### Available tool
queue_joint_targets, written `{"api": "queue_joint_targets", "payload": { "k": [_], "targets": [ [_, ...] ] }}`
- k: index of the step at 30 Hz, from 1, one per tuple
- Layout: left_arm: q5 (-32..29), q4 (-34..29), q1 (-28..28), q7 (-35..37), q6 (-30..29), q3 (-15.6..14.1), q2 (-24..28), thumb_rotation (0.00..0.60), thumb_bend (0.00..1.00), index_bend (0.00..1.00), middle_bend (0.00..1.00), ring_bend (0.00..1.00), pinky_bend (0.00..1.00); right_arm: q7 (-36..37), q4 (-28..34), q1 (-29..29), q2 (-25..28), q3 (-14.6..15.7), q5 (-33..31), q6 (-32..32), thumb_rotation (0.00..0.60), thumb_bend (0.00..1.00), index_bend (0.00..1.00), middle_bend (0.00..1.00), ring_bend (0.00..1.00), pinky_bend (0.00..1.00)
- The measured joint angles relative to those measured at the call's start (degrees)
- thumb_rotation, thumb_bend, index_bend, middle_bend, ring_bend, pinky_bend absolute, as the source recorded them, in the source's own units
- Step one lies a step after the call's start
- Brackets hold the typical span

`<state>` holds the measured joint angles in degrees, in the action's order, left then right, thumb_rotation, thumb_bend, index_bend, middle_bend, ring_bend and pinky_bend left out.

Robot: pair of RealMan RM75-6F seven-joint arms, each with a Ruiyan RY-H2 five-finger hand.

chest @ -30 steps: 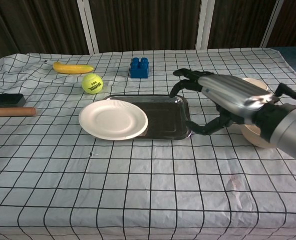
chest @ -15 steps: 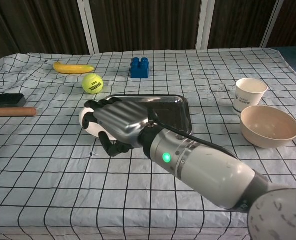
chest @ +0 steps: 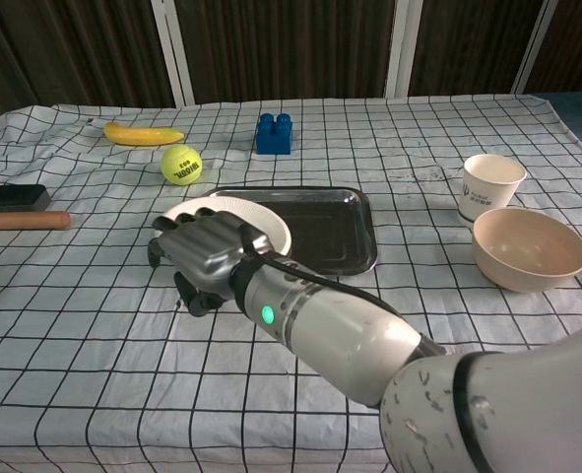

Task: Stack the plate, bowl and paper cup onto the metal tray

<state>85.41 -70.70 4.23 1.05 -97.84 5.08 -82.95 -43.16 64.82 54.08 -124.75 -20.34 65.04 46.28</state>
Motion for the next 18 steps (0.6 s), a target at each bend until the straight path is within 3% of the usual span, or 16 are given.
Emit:
{"api": "queue_joint_targets", "payload": {
  "k": [18],
  "targets": [
    [0.7, 0.1, 0.1, -1.1, 1.1, 0.4, -0.5, 0.6, 0.3, 0.0, 0.0, 0.0, 0.0, -3.8, 0.9, 0.2, 4.1, 2.5, -5.4, 2.8, 0.6, 0.76, 0.21, 0.0, 0.0, 0.0]
  ]
}}
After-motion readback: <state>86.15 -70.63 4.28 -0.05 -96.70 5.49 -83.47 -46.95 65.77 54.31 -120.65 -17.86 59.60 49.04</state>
